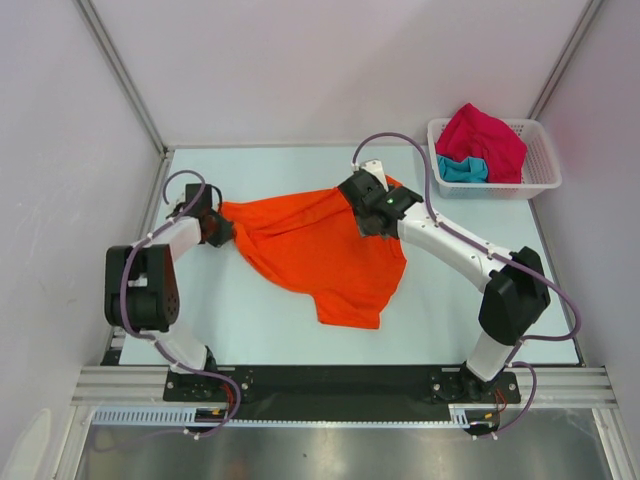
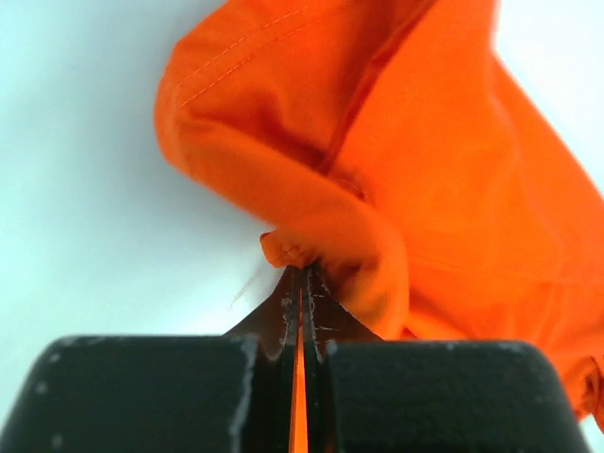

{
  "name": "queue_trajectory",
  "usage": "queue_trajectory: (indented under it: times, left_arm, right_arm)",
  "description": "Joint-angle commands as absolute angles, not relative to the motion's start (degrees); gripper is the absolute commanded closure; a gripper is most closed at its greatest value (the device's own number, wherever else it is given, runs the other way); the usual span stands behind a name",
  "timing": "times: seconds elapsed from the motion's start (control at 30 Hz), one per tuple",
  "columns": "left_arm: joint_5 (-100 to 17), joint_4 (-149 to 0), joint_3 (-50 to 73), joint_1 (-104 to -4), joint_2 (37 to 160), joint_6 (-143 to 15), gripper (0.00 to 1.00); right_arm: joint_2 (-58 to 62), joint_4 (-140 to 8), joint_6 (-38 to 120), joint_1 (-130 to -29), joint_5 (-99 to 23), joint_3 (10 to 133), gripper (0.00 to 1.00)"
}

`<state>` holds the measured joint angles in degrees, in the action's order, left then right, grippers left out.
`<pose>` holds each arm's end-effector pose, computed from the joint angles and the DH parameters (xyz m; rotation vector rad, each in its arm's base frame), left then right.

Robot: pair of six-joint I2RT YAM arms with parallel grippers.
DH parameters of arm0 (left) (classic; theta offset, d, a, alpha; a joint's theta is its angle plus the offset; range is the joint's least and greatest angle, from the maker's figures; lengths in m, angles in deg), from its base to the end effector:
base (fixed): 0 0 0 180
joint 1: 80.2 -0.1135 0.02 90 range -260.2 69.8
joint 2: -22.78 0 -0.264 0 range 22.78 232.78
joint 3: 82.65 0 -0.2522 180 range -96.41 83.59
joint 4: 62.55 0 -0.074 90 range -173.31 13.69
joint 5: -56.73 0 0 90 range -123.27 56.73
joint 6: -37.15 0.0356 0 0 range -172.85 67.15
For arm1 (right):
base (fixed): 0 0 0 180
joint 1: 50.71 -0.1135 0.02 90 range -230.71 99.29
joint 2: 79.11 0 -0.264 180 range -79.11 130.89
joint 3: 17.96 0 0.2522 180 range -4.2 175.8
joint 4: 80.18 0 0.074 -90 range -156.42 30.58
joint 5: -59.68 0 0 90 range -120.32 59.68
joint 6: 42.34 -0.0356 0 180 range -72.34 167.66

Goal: Fold and stack the t-shirts

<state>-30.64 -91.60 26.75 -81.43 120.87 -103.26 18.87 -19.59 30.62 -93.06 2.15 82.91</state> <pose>0.3412 0.0090 0.1671 -1.1393 2.3138 -0.2688 0.2820 0.2312 0.2997 -0.3245 2.3579 -0.2597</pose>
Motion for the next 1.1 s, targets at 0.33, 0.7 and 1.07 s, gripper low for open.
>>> queue_trajectory:
  times: [0.33,0.7,1.07]
  left_arm:
    - [-28.70,-104.69,26.28,-81.08,93.03,-93.81,1.00]
    - [-30.45,-109.53,34.01,-81.16,83.25,-92.66,1.00]
    - [-32.40,-108.57,33.84,-81.08,84.57,-92.05,1.00]
  right_arm:
    - [13.80,-23.61,27.36,-95.62,-3.06,76.93,0.40]
    - [6.68,-27.57,18.75,-97.46,-17.04,62.51,0.37]
    - [9.40,-30.73,9.17,-105.81,-19.33,54.25,0.37]
